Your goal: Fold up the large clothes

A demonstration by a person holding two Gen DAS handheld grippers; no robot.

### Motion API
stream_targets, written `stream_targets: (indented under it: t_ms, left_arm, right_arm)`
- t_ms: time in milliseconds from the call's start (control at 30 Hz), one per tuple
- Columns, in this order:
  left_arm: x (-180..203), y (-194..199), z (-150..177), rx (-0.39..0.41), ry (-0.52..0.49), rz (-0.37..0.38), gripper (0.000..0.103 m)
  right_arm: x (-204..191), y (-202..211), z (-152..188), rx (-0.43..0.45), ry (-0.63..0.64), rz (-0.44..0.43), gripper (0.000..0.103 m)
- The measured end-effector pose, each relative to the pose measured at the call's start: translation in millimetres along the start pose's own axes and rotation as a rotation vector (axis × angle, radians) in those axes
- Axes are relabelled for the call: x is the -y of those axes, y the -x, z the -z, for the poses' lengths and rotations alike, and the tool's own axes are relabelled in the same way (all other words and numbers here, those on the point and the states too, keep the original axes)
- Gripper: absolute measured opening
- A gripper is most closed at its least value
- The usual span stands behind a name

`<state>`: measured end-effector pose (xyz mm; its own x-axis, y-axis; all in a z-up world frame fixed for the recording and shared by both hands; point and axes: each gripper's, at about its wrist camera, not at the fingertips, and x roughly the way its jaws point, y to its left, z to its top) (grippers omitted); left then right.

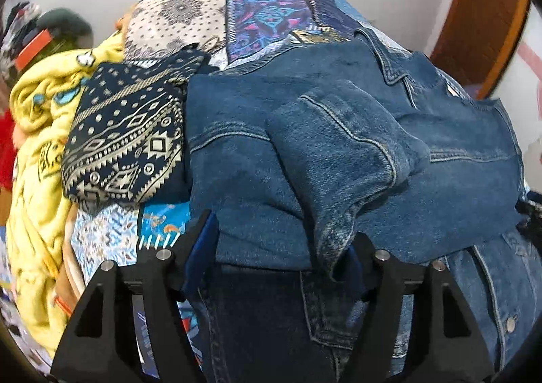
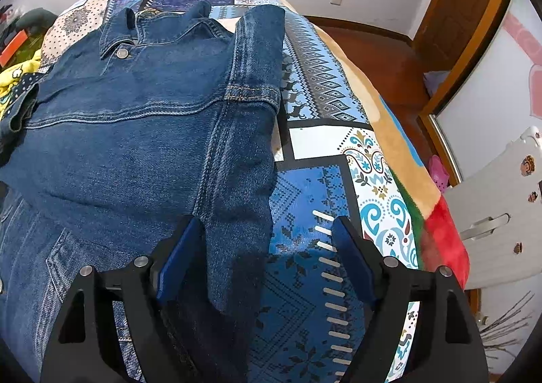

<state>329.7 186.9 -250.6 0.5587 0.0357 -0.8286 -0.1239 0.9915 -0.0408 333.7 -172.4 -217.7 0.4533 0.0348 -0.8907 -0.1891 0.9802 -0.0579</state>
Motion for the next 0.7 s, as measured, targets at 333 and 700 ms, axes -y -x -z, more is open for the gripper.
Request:
stream_targets:
  t_ms: [333, 700]
  left_arm:
    - [56, 10, -30, 0.018, -0.216, -0.103, 0.078]
    - [68, -13, -49, 0.015, -0.264, -0.194, 0.079]
  right_arm:
    - [-1, -1, 0, 0.0, -0.014, 0.002, 0.078]
    - [1, 0, 1, -0.005, -0.011, -0.009, 0.078]
